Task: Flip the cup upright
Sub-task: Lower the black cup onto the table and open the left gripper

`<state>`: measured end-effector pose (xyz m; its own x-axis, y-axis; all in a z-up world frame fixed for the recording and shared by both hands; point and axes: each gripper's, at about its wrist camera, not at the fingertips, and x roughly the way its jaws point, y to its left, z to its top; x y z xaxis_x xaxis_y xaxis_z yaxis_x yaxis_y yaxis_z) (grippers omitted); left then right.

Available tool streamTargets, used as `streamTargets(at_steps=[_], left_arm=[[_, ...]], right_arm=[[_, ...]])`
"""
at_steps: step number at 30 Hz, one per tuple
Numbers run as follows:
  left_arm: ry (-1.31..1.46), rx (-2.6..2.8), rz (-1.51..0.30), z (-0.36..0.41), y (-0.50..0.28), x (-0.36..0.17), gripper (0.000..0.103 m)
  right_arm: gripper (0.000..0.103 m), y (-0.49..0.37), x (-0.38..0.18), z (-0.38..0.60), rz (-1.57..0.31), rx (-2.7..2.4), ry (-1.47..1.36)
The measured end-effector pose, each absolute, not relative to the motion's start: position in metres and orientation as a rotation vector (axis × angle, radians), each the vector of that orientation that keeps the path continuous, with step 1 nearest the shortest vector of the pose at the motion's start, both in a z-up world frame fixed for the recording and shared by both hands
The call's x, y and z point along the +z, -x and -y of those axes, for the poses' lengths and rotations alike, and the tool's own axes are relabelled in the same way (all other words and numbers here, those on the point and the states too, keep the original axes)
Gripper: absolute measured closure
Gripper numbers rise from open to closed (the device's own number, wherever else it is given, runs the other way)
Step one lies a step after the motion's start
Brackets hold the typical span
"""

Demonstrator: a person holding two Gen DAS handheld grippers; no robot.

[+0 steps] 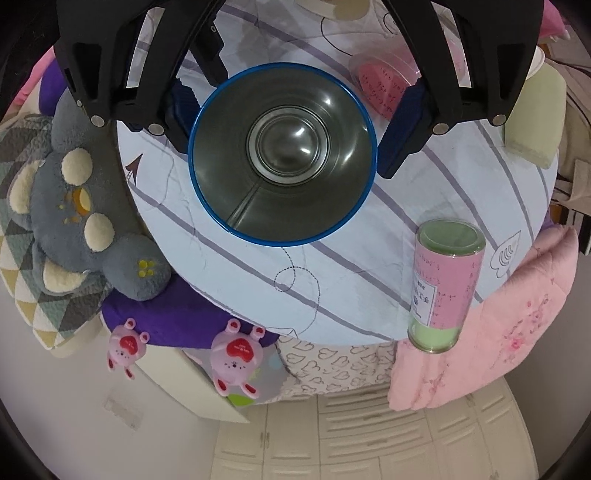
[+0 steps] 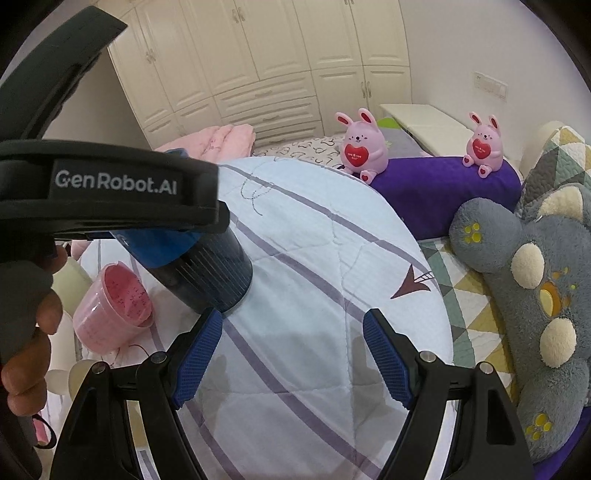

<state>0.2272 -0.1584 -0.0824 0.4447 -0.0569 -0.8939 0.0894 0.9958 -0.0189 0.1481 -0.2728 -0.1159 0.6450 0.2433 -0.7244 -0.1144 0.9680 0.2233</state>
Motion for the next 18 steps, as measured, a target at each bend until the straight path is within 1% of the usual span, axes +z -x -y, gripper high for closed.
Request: streamTargets(at_steps=[1,3,14,18], left_arm=[[-0.033,-0.092,-1.105,0.158,-0.227,-0.082,0.014],[-0.035,-0.092,-1.100,0.158,-0.225,-0.080,0.004],[-0.021,-0.099,-0.999,0.135,-0.194,-0.045,0.001],[-0.031,-0.100,-0.908,0.121,-0.166,-0.025,0.001]], right_arm=[[0.023,-0.148,-0.116,0.272,-0.845,0.206,-0.163],[0.023,-0.148,-0.116,0.272,-0.845,0.212,-0.166],[0.023,-0.136,-0.106,0.267,-0.827,0.240,-0.179],[0.023,-0.129,-0.099,0.264,-0.809,0.242,-0.174]])
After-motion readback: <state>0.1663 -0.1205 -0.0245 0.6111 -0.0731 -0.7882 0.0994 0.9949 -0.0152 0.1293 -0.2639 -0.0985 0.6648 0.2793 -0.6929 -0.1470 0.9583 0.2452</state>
